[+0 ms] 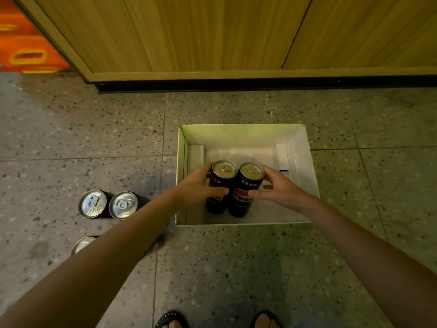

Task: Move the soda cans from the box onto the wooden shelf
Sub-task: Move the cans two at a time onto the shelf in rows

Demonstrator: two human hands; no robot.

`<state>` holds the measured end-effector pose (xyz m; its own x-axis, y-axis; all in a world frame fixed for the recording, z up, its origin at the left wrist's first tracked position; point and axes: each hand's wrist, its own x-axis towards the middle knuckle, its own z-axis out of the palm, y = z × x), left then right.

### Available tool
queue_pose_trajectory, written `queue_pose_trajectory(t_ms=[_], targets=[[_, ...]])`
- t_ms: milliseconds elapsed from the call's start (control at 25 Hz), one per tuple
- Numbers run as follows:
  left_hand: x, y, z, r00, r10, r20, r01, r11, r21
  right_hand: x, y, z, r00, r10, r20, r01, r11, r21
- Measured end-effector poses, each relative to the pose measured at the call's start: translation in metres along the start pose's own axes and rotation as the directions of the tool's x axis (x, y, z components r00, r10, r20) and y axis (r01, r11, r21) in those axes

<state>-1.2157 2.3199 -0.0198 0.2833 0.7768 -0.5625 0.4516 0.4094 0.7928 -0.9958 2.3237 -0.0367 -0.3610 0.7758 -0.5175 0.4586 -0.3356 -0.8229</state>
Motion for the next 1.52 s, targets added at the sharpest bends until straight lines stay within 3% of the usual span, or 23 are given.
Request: queue_pose_trajectory(t_ms=[200, 320, 440, 640, 800, 1000, 1160, 1520], targets=[[0.012, -0.007, 0.013, 0.995, -0.071, -0.065, 0.056, 0.975, -0.213, 0.019, -0.003, 0.013, 0.981, 0.027, -0.19, -0.004, 0.993, 0.12], [0.016, -0.008, 0.014, 0.989, -0.108, -0.1, 0.08, 0.963, -0.256, 0.026, -0.008, 0.016, 0.973, 0.042, -0.227, -0.008, 0.989, 0.149], [-0.002, 0.022, 0.002, 0.987, -0.06, -0.151, 0.014, 0.958, -0.288, 0.011, -0.041, 0.006, 0.97, 0.003, -0.244, 0.027, 0.993, 0.117], [-0.088, 0.172, -0.058, 0.987, 0.056, -0.148, -0.089, 0.969, -0.229, -0.061, -0.19, -0.041, 0.962, -0.034, -0.272, 0.074, 0.988, 0.137], [-0.176, 0.316, -0.123, 0.977, 0.129, -0.168, -0.161, 0.969, -0.188, -0.139, -0.353, -0.085, 0.955, -0.097, -0.279, 0.129, 0.987, 0.099], [-0.288, 0.499, -0.195, 0.937, 0.212, -0.279, -0.252, 0.961, -0.115, -0.236, -0.557, -0.145, 0.941, -0.2, -0.273, 0.221, 0.974, 0.049], [-0.359, 0.618, -0.239, 0.882, 0.334, -0.332, -0.368, 0.929, -0.044, -0.3, -0.687, -0.184, 0.896, -0.25, -0.368, 0.269, 0.963, 0.001], [-0.437, 0.788, -0.28, 0.771, 0.503, -0.391, -0.527, 0.848, 0.05, -0.383, -0.845, -0.248, 0.767, -0.421, -0.483, 0.405, 0.903, -0.144]])
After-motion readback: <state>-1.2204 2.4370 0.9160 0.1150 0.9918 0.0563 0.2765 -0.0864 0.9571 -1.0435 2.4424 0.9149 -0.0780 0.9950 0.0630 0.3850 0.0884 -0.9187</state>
